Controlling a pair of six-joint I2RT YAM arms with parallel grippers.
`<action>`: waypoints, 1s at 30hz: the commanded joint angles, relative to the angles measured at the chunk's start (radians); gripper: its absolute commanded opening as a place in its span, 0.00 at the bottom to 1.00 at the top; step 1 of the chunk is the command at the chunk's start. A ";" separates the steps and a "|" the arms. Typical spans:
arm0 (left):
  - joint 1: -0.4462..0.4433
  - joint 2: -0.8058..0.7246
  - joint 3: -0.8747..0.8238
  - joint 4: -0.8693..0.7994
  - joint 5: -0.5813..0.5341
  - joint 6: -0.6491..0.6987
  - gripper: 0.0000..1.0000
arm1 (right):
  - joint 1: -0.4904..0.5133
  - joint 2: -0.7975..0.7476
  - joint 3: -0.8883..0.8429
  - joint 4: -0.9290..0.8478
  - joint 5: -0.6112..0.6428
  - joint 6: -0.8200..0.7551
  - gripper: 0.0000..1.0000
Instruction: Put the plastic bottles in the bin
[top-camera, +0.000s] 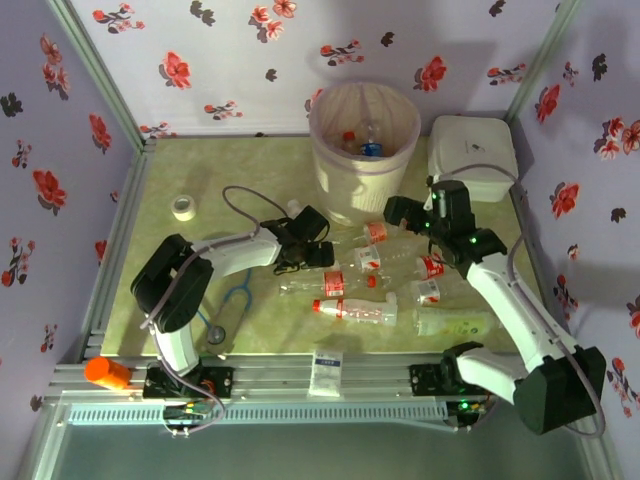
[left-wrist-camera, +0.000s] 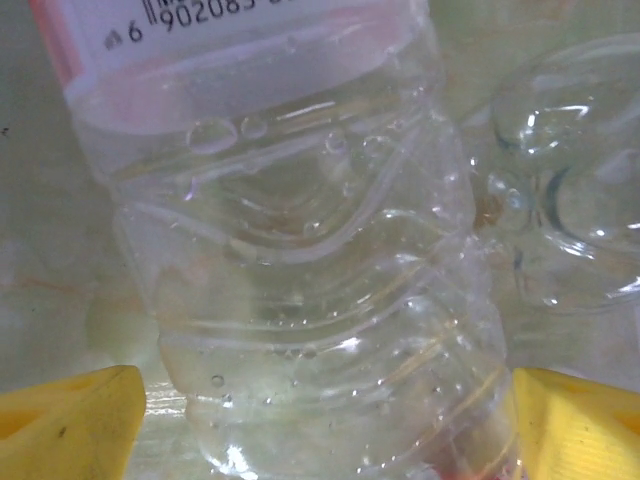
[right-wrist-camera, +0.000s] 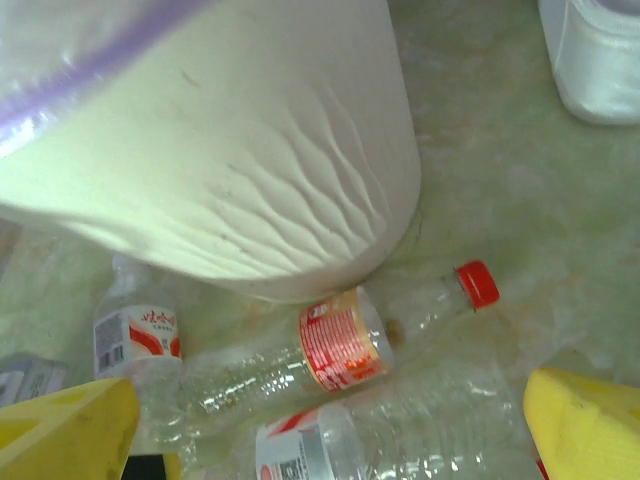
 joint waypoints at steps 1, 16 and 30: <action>0.013 0.001 0.019 -0.014 -0.039 0.010 0.87 | -0.003 -0.086 0.015 0.019 0.025 0.023 0.99; 0.097 -0.155 -0.012 -0.009 -0.039 0.147 0.55 | 0.066 -0.022 0.022 0.131 -0.281 0.132 0.99; 0.166 -0.497 -0.232 0.286 0.316 0.430 0.56 | 0.265 0.282 0.024 0.578 -0.445 0.376 0.96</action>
